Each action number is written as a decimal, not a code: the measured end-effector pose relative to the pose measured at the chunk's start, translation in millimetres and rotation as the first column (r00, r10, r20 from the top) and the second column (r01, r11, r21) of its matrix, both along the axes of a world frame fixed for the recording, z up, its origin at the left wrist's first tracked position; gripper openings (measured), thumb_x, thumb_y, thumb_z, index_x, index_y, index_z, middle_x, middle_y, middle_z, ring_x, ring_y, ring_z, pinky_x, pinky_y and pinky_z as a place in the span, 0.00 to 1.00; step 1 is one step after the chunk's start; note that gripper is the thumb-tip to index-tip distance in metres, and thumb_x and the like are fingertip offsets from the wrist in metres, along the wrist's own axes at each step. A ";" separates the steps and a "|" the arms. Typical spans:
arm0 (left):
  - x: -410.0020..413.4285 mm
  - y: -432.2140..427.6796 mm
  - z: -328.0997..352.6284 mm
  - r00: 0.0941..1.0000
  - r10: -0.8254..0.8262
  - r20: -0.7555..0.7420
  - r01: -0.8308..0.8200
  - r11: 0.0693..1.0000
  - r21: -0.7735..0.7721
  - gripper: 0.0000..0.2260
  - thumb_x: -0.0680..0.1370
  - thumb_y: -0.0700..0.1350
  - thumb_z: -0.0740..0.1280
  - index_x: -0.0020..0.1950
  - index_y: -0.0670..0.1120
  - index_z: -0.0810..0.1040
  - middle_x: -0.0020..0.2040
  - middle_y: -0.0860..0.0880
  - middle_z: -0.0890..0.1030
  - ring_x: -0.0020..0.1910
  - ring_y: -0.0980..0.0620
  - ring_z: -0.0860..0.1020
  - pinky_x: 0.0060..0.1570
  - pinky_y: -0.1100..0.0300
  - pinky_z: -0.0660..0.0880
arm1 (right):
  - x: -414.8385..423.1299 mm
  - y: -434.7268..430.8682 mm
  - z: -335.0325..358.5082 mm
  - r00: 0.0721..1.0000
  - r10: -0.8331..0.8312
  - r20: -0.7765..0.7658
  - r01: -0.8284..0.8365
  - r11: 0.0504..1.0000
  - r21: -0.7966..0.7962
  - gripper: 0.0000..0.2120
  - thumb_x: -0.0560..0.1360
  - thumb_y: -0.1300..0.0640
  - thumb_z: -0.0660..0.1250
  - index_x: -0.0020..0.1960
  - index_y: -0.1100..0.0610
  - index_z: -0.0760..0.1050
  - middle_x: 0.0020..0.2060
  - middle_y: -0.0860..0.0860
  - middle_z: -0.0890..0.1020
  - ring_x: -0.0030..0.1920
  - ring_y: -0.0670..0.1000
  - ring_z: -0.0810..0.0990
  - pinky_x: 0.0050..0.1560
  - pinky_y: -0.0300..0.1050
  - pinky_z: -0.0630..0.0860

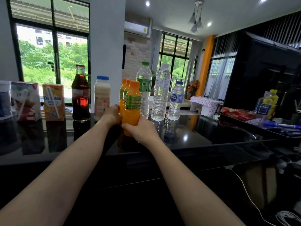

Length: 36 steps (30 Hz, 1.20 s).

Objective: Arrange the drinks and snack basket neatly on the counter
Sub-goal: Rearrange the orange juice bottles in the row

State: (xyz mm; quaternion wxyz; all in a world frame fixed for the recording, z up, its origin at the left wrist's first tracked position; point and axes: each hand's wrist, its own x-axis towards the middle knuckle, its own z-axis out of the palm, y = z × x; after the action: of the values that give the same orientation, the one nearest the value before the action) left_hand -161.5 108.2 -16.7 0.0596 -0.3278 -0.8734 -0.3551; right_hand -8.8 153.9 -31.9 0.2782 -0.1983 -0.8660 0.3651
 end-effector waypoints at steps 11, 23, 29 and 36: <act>-0.7 1.0 0.2 1.000 0.000 -0.006 0.000 1.000 -0.003 0.16 0.78 0.41 0.65 0.65 0.41 0.72 0.63 0.41 0.77 0.62 0.42 0.75 0.59 0.53 0.71 | -0.4 1.9 1.2 0.999 0.029 -0.021 -0.030 0.999 -0.026 0.16 0.71 0.47 0.69 0.55 0.52 0.73 0.46 0.50 0.77 0.42 0.48 0.75 0.39 0.40 0.70; 32.5 -27.3 -2.2 0.994 -0.018 -0.103 0.005 0.992 -0.126 0.11 0.80 0.42 0.60 0.60 0.38 0.71 0.58 0.38 0.78 0.57 0.39 0.76 0.52 0.52 0.71 | -3.6 5.3 3.5 0.999 0.013 -0.041 -0.012 1.000 0.022 0.18 0.71 0.47 0.70 0.57 0.55 0.75 0.50 0.52 0.80 0.44 0.49 0.75 0.39 0.39 0.71; 73.2 -101.4 2.1 0.984 -0.180 0.000 0.163 0.892 -0.422 0.19 0.82 0.51 0.57 0.70 0.45 0.70 0.68 0.43 0.73 0.66 0.46 0.72 0.64 0.54 0.67 | 4.0 -1.3 5.9 1.000 0.018 0.000 -0.018 0.996 0.087 0.27 0.69 0.43 0.73 0.63 0.55 0.72 0.56 0.53 0.79 0.54 0.53 0.77 0.53 0.45 0.74; 90.1 -146.6 -14.3 0.998 0.024 -0.061 -0.047 0.913 -0.406 0.24 0.80 0.61 0.52 0.75 0.55 0.63 0.73 0.48 0.67 0.70 0.44 0.68 0.65 0.48 0.67 | 5.5 -8.9 3.5 0.993 -0.015 0.121 -0.005 0.987 0.159 0.29 0.69 0.39 0.72 0.61 0.56 0.74 0.55 0.53 0.81 0.53 0.54 0.78 0.50 0.46 0.74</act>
State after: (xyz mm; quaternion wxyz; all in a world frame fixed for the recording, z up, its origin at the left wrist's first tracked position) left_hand -71.4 -38.4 -31.0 0.0205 -0.3267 -0.9320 -0.1555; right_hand -3.4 145.0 -28.3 0.2405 -0.1996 -0.9073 0.2814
